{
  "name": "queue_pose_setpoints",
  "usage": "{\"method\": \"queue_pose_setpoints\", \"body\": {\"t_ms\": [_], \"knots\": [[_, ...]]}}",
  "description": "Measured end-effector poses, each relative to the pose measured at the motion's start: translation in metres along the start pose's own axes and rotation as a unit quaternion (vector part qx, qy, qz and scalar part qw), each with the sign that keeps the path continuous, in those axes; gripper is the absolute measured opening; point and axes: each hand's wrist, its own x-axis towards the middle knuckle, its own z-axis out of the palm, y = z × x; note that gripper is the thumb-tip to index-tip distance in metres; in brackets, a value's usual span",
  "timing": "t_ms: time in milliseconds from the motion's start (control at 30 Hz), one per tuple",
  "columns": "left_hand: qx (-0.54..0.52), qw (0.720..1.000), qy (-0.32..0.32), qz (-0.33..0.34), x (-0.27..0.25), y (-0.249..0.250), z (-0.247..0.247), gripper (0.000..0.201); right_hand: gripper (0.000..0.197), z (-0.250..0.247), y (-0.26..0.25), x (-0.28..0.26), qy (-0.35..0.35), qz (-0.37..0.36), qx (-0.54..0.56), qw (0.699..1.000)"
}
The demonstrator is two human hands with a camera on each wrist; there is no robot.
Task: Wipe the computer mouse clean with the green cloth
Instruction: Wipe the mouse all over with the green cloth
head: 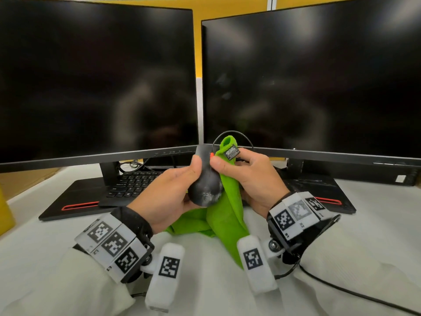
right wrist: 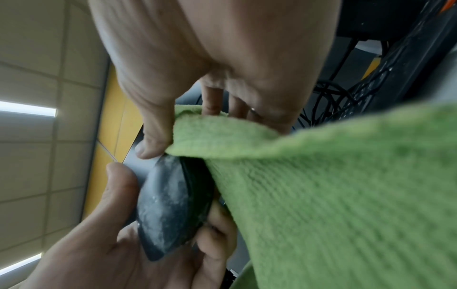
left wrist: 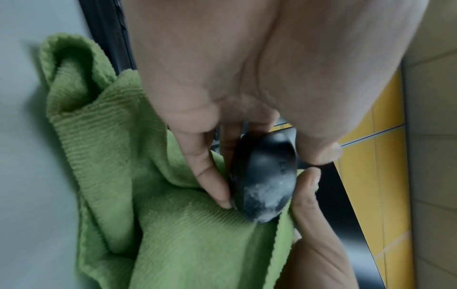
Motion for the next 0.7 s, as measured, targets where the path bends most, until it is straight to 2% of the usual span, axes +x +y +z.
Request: {"method": "queue_pose_setpoints", "body": {"t_ms": [100, 167, 233, 333, 433, 500, 600, 700], "knots": [[-0.025, 0.999, 0.031, -0.013, 0.002, 0.004, 0.001, 0.045, 0.025, -0.001, -0.004, 0.001, 0.046, 0.016, 0.022, 0.999], [-0.051, 0.997, 0.059, -0.009, 0.003, 0.008, 0.001, 0.042, 0.03, -0.004, -0.007, 0.004, 0.084, 0.021, 0.062, 0.994], [-0.075, 0.994, 0.084, -0.002, 0.003, 0.011, -0.001, 0.04, 0.038, -0.01, -0.011, 0.007, 0.087, 0.039, 0.119, 0.988], [-0.087, 0.991, 0.102, 0.0, 0.002, 0.012, -0.002, 0.04, 0.052, -0.017, -0.019, 0.002, -0.008, 0.086, 0.187, 0.979], [-0.084, 0.991, 0.102, 0.003, 0.002, 0.01, 0.0, 0.041, 0.06, -0.011, -0.021, -0.005, -0.093, 0.092, 0.19, 0.973], [-0.082, 0.992, 0.098, 0.007, 0.002, 0.009, 0.002, 0.043, 0.053, -0.004, -0.015, -0.006, -0.097, 0.066, 0.147, 0.982], [-0.065, 0.994, 0.084, 0.01, 0.001, 0.008, 0.003, 0.045, 0.033, -0.002, -0.008, -0.004, -0.066, 0.007, -0.009, 0.998], [-0.03, 0.997, 0.068, 0.012, 0.0, 0.005, 0.006, 0.044, 0.048, -0.004, -0.006, -0.006, -0.064, 0.0, -0.068, 0.996]]}}
